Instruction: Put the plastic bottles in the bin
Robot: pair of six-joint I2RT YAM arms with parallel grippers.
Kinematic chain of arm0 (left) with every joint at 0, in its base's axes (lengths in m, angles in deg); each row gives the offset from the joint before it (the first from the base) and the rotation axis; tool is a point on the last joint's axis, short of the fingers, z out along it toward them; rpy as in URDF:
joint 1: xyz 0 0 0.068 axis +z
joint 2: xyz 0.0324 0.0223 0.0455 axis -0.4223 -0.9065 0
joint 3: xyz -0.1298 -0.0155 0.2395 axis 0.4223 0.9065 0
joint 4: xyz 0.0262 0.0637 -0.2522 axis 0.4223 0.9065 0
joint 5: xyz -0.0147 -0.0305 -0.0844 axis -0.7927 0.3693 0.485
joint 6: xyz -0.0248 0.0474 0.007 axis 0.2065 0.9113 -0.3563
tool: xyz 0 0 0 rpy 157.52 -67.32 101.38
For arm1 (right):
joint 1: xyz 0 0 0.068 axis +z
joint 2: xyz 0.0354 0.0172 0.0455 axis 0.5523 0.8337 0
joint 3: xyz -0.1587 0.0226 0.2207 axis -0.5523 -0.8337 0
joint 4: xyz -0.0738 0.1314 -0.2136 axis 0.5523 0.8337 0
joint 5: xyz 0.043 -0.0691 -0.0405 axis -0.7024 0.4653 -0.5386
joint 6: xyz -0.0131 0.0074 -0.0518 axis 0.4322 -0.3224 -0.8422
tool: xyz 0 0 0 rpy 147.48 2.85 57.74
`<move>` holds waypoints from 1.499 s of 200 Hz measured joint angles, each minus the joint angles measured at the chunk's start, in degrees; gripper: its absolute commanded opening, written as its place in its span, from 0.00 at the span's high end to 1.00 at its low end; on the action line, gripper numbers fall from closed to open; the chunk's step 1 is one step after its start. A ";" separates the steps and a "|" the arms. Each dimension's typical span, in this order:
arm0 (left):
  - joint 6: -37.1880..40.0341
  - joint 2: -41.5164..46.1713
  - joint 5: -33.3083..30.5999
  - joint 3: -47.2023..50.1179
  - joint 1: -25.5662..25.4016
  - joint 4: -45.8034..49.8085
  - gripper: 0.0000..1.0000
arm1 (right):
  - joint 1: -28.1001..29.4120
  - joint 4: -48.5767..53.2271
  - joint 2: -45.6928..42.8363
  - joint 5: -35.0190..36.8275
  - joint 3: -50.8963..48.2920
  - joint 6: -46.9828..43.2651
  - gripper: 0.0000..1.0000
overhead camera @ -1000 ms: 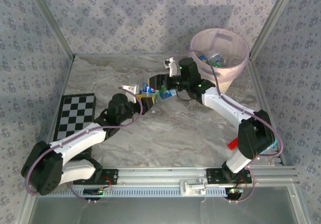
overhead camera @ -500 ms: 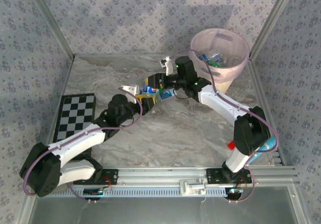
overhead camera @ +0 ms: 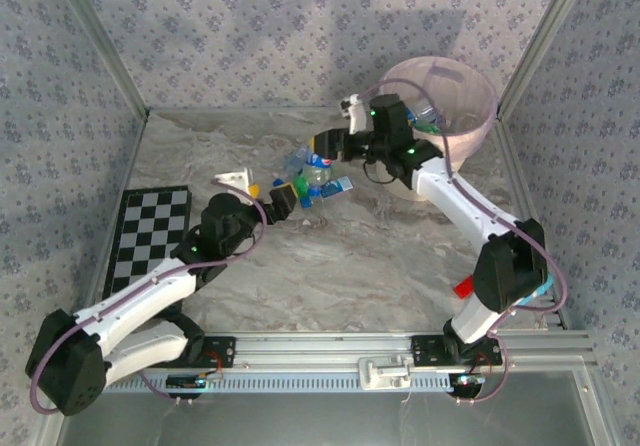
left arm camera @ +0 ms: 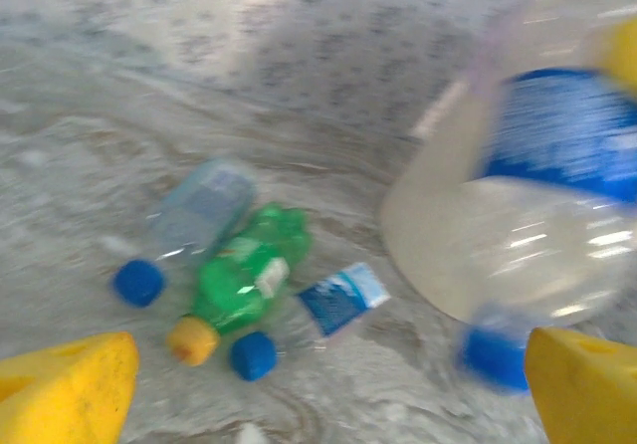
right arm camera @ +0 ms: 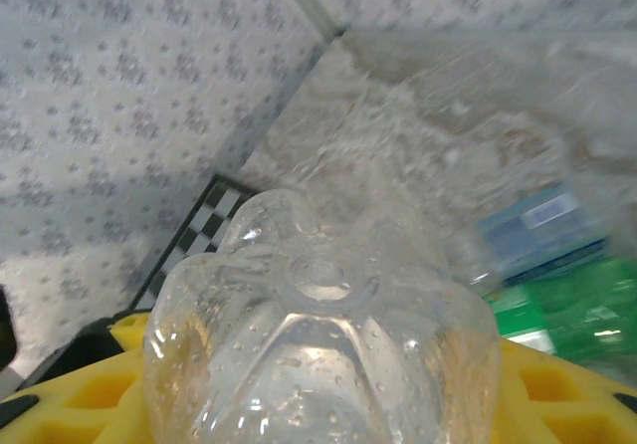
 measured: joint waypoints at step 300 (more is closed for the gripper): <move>-15.19 0.22 2.71 11.15 12.26 5.03 0.00 | -23.78 10.69 7.02 15.96 16.52 -3.87 0.00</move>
